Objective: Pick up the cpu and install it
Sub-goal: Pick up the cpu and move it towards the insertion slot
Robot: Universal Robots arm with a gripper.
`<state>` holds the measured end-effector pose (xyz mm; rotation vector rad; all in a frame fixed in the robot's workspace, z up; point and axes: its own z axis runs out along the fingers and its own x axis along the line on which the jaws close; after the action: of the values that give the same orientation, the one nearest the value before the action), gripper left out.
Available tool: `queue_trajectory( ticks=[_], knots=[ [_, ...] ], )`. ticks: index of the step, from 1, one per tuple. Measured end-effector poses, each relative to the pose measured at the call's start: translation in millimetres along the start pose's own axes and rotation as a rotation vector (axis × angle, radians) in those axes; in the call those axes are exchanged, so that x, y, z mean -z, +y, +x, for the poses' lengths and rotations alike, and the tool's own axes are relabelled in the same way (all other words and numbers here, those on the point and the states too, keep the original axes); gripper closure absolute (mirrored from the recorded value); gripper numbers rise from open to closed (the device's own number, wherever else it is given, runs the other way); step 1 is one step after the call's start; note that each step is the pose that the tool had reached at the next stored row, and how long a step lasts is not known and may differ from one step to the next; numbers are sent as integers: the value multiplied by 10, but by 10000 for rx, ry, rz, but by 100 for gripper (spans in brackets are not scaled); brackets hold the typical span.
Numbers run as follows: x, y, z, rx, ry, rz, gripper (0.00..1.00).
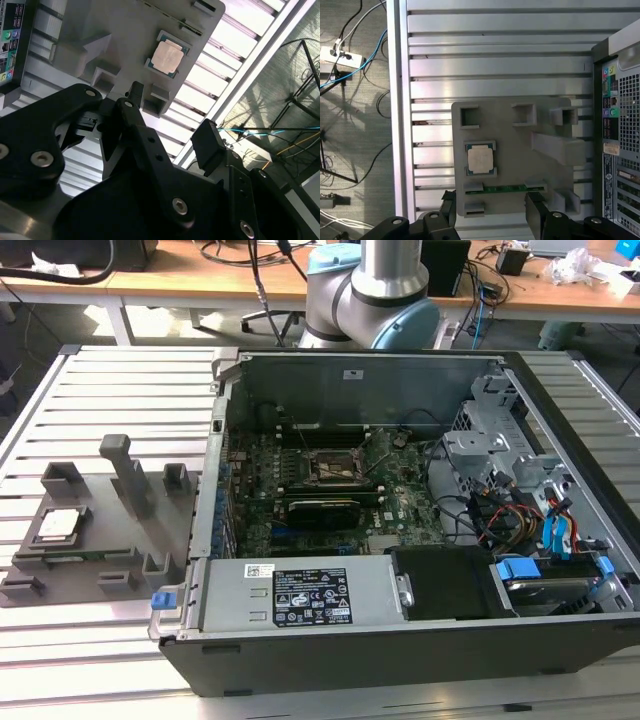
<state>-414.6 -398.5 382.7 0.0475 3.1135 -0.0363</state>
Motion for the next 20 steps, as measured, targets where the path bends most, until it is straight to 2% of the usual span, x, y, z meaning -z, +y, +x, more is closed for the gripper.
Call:
queue_trajectory(
  ticks=[20],
  knots=[
    [-72, 1, 2, -1, 0, -26, 34]
  ],
)
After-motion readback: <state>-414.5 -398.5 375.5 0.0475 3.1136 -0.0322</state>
